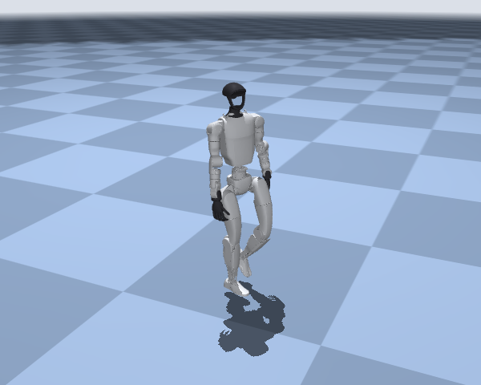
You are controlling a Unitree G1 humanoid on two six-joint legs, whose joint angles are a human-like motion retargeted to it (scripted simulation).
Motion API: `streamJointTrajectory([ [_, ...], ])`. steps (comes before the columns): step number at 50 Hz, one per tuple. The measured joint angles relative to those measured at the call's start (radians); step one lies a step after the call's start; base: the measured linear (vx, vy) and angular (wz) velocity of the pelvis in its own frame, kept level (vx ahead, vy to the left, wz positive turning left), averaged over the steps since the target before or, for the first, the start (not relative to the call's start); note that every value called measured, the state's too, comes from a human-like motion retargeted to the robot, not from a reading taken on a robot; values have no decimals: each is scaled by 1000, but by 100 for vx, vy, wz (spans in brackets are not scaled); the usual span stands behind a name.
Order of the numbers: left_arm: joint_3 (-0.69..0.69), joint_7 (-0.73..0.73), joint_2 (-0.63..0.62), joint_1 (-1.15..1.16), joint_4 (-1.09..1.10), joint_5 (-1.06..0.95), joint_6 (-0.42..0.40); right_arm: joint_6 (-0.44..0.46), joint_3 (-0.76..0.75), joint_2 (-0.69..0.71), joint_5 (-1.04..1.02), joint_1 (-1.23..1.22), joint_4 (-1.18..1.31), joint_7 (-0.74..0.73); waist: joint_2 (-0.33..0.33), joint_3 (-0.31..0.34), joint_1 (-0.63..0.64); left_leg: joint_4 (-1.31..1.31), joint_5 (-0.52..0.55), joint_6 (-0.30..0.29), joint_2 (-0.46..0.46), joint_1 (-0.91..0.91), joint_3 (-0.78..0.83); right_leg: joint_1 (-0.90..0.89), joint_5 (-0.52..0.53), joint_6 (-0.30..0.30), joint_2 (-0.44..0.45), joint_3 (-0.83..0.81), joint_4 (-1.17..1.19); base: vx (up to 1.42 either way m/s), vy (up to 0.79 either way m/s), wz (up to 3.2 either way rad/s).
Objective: Stand up
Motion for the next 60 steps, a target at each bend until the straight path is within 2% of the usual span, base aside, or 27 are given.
streamJointTrajectory([
  [5,60,-6,8,115,23,-13,8,-84,40,17,37,-94,-86,-4,56,13,101,-337,-118,63,88,-133,6,120,-39,-74,81,10,-42,73,19,-79],
  [10,104,-2,25,175,62,-15,32,-124,47,20,56,-139,-123,-4,111,27,137,-751,-111,117,133,-192,12,235,-92,-133,147,51,-48,82,26,-27],
  [13,136,-1,35,194,81,-23,42,-125,64,23,59,-130,-108,-4,101,8,159,-795,-134,120,149,-221,22,270,-60,-148,149,77,-16,83,25,-52],
  [15,145,-1,43,193,92,-32,49,-117,70,25,51,-109,-93,-3,105,2,184,-730,-155,90,177,-216,1,291,-6,-149,169,105,17,86,30,-82],
  [17,152,8,49,183,100,-38,59,-103,70,22,32,-70,-67,0,108,-8,198,-684,-154,63,188,-190,36,309,110,-160,190,87,71,99,39,-58],
  [20,160,18,54,154,113,-55,66,-63,84,21,-6,8,-19,-7,114,-34,165,-627,-165,48,194,-168,-8,274,422,-164,214,5,234,85,22,-7],
  [22,135,15,59,106,117,-72,71,-38,82,13,-23,59,13,-21,139,-22,127,-602,-196,44,214,-134,-59,184,544,-139,251,-83,425,94,21,40],
  [23,115,14,60,75,118,-77,74,-28,79,3,-26,81,30,-25,152,-19,111,-597,-220,58,217,-112,-65,121,555,-137,244,-138,523,75,22,35],
  [26,62,21,58,-38,108,-66,74,-1,48,-27,-32,143,60,-23,166,-26,99,-592,-284,103,223,-47,-14,-88,312,-151,238,-193,779,73,26,-4],
  [27,47,25,54,-82,97,-58,70,5,32,-36,-31,166,64,-21,160,-23,97,-604,-293,112,210,-17,-7,-156,248,-142,239,-191,830,84,30,-7],
  [28,30,27,48,-135,79,-52,61,7,9,-46,-27,188,67,-21,155,-11,85,-618,-294,118,191,17,-15,-235,176,-88,272,-158,868,62,22,29],
  [30,9,28,35,-198,44,-51,41,7,-18,-57,-12,214,71,-25,159,8,51,-648,-286,127,171,65,-34,-339,74,-28,285,-141,887,56,19,66],
  [32,-11,21,17,-259,-10,-67,8,4,-35,-67,14,233,78,-33,160,21,-3,-701,-275,136,143,128,-44,-443,-1,26,235,-155,829,80,24,88],
  [35,-39,11,1,-336,-83,-99,-45,-1,-54,-80,34,260,80,-39,145,29,-98,-758,-277,152,98,214,-47,-531,-50,122,127,-170,617,79,18,96],
  [40,-84,6,-4,-442,-141,-103,-98,7,-69,-96,48,278,91,-35,89,49,-183,-817,-294,130,26,387,-64,-541,-8,345,-14,-89,131,83,6,73],
  [41,-97,7,-5,-452,-141,-101,-103,9,-72,-98,45,281,93,-36,89,46,-192,-818,-296,119,28,414,-59,-540,-10,352,-25,-82,86,87,-1,74],
  [43,-123,9,-10,-457,-135,-96,-108,12,-79,-95,40,292,92,-39,106,39,-220,-811,-283,91,52,460,-72,-512,25,323,-29,-83,52,98,-2,85],
  [45,-136,9,-13,-457,-115,-85,-108,19,-90,-95,30,285,86,-34,137,9,-235,-789,-233,47,79,460,-88,-510,11,224,-33,-149,110,103,-7,68],
  [46,-138,7,-18,-445,-106,-72,-104,19,-95,-92,30,283,82,-31,146,-11,-241,-779,-181,17,86,463,-81,-514,35,207,-61,-229,134,138,-16,58],
  [47,-140,6,-25,-429,-97,-58,-100,20,-101,-89,32,279,80,-27,156,-29,-246,-767,-116,-13,95,464,-81,-517,55,194,-55,-223,151,135,-14,65],
  [48,-143,6,-34,-405,-92,-44,-95,21,-108,-85,37,270,79,-22,166,-44,-248,-750,-25,-43,106,462,-93,-518,67,185,18,-48,157,109,-8,58],
  [50,-150,12,-46,-357,-74,-28,-85,20,-119,-72,47,252,73,-18,176,-49,-243,-688,133,-90,116,462,-132,-486,80,160,32,-6,163,109,-9,29],
  [53,-136,15,-42,-283,-34,-2,-57,5,-93,-48,77,203,59,-20,108,-47,-185,-457,271,-129,43,416,-117,-384,64,104,-4,-12,157,93,-7,-65],
  [55,-113,10,-34,-232,-17,14,-40,-2,-61,-37,89,155,53,-16,49,-37,-125,-239,281,-77,11,339,-38,-314,57,78,-18,36,144,94,-3,-117],
  [58,-79,10,-23,-151,-13,13,-33,-3,-35,-27,50,79,33,-9,16,-38,-72,51,71,-21,3,164,6,-230,38,52,-31,59,112,82,3,-54],
  [60,-44,17,-20,-96,-15,9,-33,-10,-12,-22,23,30,9,-6,10,-39,-51,152,-4,-1,18,41,7,-175,30,31,-32,57,81,81,8,-23],
])
